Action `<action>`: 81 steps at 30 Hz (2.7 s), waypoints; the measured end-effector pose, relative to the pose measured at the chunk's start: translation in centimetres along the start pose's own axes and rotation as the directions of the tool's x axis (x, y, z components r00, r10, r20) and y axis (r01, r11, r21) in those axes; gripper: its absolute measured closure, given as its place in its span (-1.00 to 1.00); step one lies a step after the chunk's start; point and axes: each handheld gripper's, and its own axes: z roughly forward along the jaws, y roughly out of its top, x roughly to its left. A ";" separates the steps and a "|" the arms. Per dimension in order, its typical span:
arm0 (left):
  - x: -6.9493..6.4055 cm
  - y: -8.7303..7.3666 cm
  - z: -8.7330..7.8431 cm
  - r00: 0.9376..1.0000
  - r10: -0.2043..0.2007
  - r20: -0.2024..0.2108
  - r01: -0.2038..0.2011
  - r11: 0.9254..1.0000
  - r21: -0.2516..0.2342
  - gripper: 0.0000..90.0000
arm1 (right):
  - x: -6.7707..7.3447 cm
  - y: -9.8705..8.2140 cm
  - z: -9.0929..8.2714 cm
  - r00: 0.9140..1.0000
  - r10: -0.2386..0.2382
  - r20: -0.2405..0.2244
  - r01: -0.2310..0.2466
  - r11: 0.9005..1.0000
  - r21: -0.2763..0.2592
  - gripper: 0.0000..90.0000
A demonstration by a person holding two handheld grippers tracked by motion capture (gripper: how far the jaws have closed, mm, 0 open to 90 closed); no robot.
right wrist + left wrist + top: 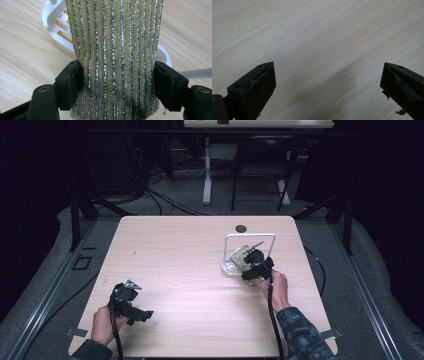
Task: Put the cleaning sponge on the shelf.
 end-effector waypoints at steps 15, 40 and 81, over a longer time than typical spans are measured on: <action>0.0 0.0 0.0 1.000 0.004 0.001 -0.004 1.000 0.002 -0.99 | 0.2 1.1 1.1 1.000 0.001 0.030 -0.001 1.000 -0.017 -0.41; 0.0 0.0 0.0 1.000 0.005 0.004 -0.005 1.000 0.000 -0.99 | 0.7 1.6 2.6 1.000 -0.003 0.030 0.002 1.000 0.014 -0.72; -0.1 0.0 -0.1 1.000 0.008 0.008 -0.008 1.000 0.001 -0.99 | 2.0 1.6 -1.9 0.996 -0.077 -0.055 0.072 0.994 -0.088 -1.00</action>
